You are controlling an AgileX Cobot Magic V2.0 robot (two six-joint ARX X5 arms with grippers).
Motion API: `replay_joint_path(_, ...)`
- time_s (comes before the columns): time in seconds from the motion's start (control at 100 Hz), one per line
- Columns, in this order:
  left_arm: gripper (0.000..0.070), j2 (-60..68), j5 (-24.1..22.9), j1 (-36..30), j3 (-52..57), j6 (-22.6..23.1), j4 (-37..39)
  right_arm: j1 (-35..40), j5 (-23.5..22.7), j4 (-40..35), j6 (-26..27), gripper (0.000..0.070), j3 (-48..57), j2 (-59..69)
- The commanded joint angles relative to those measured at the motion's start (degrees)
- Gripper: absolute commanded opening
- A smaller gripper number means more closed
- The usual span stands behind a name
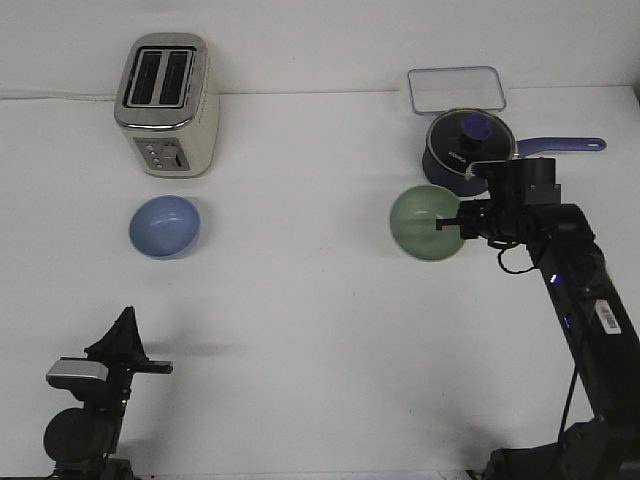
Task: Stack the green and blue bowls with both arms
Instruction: 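Lift the green bowl and carry it toward the table center, nearer the robot, then lower the green bowl onto the table and open the right gripper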
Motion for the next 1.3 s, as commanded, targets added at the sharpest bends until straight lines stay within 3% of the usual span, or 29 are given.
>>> replay_joint_path(0.0, 0.0012, -0.13, -0.15, -0.04, -1.11, -0.02, 0.83, 2.64, -0.94, -1.57, 0.81, 0.0, 0.92, 0.57)
replay_joint_path(0.17, 0.0012, -0.13, -0.15, -0.04, -1.11, -0.02, 0.87, 13.07, -1.29, -3.06, 1.46, 0.0, -0.24, 0.48)
replay_joint_path(0.54, 0.0012, -0.13, -0.17, -0.04, -1.11, -0.02, 0.83, 30.88, 1.79, 5.27, 9.42, 0.0, -9.57, 1.42)
replay_joint_path(0.82, 0.0012, -0.13, -0.15, -0.04, -1.11, -0.02, 0.83, 34.21, 1.84, 10.95, 13.25, 0.0, -16.48, 1.97)
replay_joint_path(1.29, 0.0012, -0.13, -0.15, -0.04, -1.11, -0.02, 0.85, 35.65, 3.96, 12.24, 14.71, 0.0, -18.05, 3.56)
